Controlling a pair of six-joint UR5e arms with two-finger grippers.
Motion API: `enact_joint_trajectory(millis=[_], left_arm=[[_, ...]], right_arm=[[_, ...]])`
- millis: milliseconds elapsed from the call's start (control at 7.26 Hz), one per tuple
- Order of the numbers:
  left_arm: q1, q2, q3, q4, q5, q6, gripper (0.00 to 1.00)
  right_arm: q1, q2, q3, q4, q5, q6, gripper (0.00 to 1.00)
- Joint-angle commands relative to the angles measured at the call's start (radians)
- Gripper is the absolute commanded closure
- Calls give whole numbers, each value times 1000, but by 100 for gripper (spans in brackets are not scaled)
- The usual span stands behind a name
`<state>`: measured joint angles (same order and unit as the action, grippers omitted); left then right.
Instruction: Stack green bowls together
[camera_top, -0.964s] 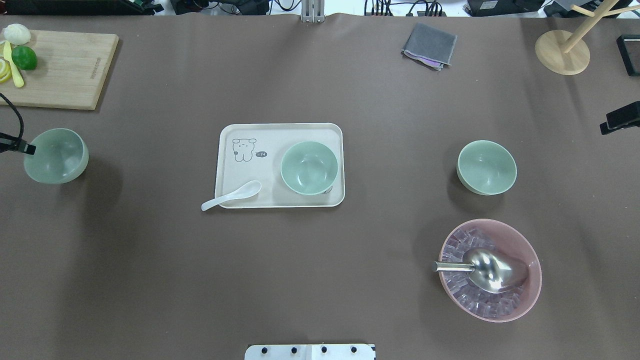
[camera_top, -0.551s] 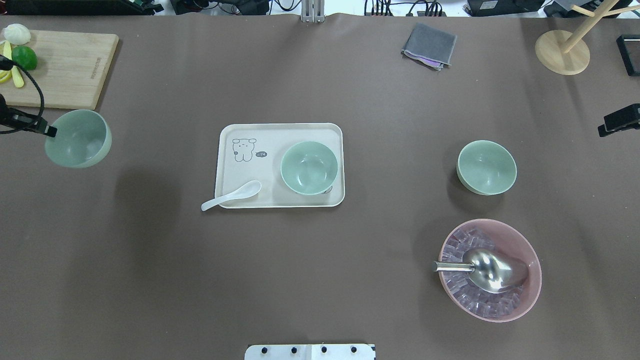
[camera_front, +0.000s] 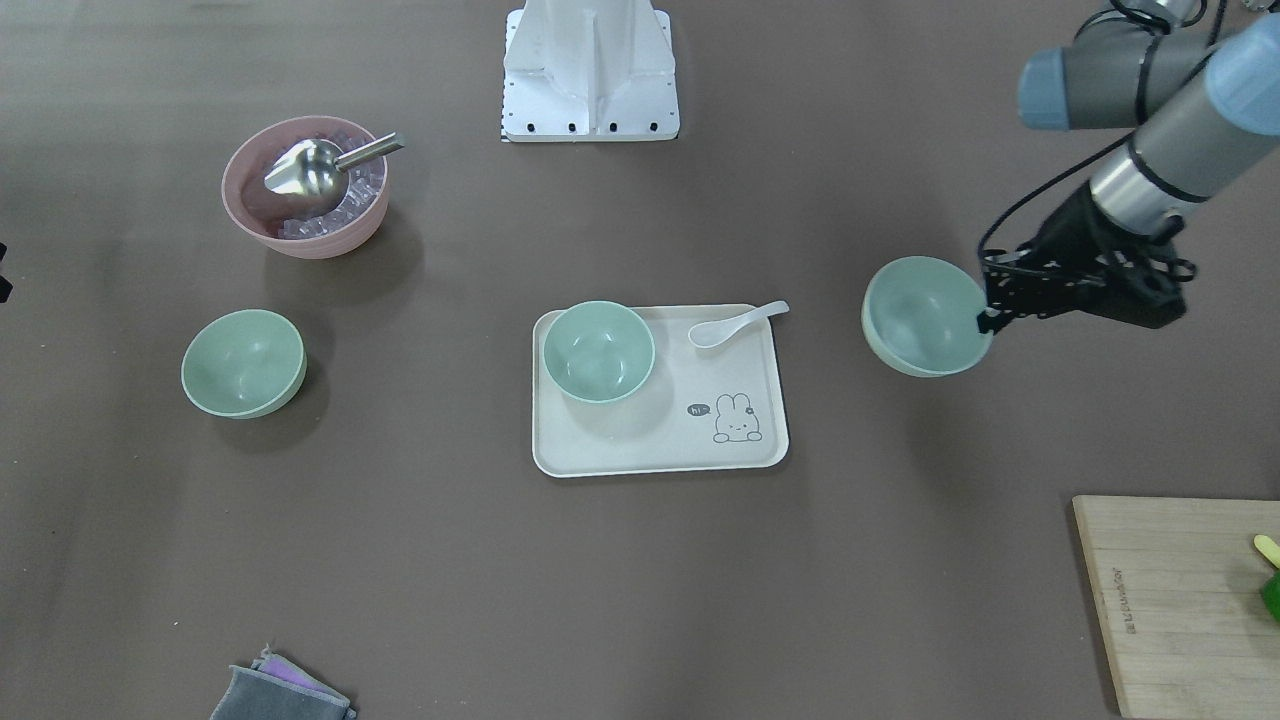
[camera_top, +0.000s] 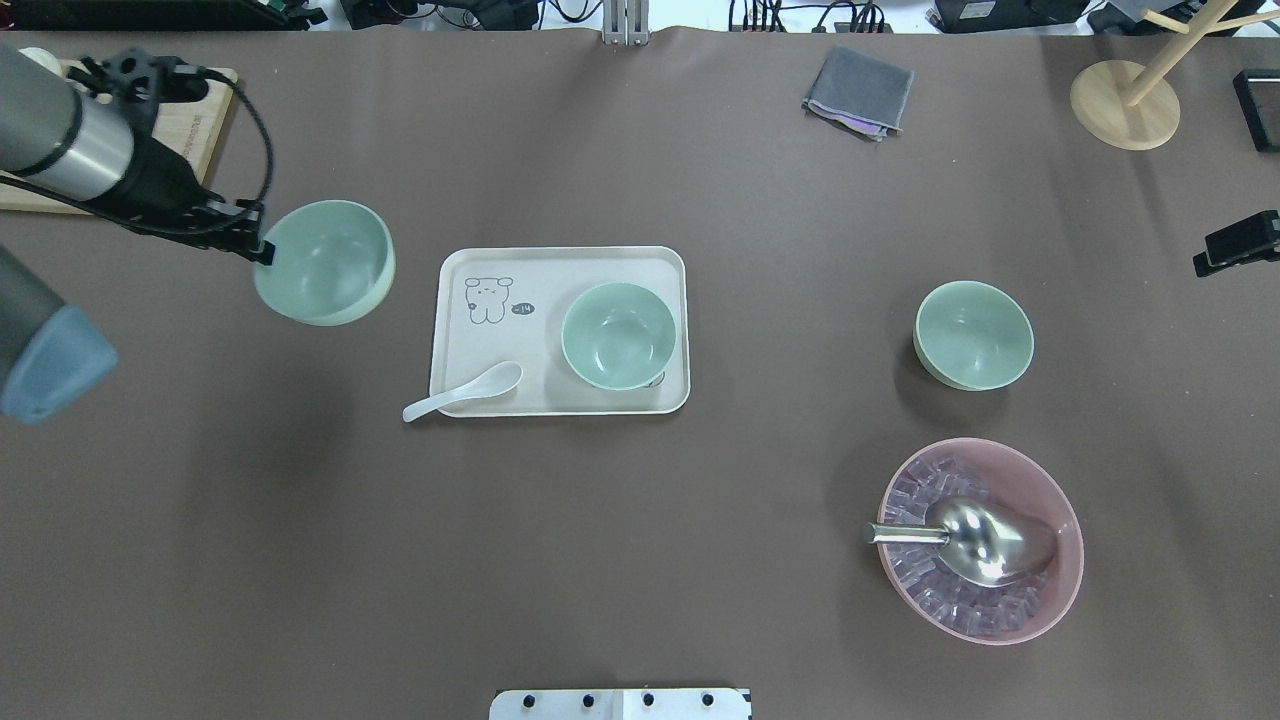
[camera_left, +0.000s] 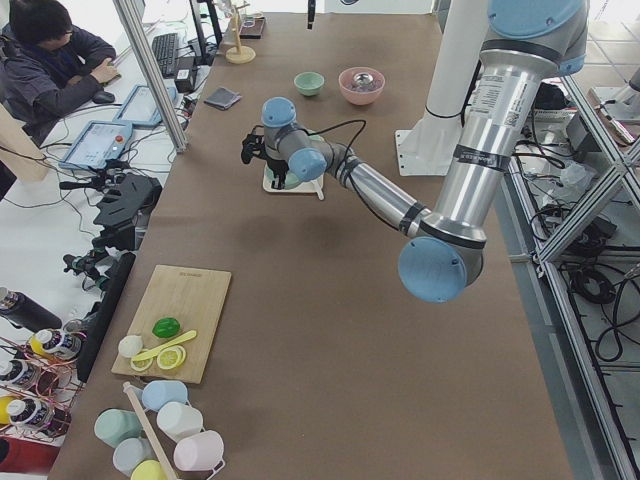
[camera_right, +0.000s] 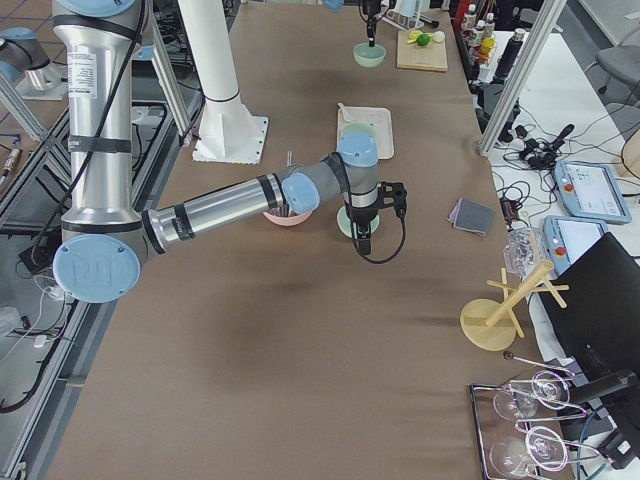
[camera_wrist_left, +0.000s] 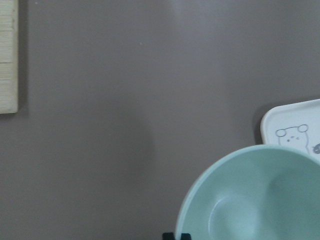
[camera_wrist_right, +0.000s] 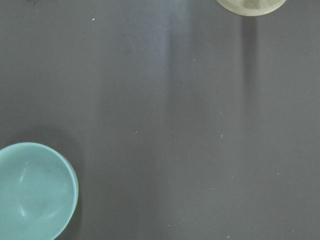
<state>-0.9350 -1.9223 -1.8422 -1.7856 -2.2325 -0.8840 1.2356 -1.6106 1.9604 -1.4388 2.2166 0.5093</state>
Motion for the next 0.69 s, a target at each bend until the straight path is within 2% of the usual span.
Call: enact_joint_trajectory(millis=[0,138,413,551], left_arm=[[181,-212,4,147,107,-215,100],[241,-268,17,179,176,-283,100],[301,-351,111,195,250,-328,100],[311,-388,154,195,255,-345,100]], right_arm=[[-4,0,0,6,0,0,0],[-4,0,0,6,0,0,0],[-4,0,0,6,0,0,0],[-4,0,0,6,0,0,0]])
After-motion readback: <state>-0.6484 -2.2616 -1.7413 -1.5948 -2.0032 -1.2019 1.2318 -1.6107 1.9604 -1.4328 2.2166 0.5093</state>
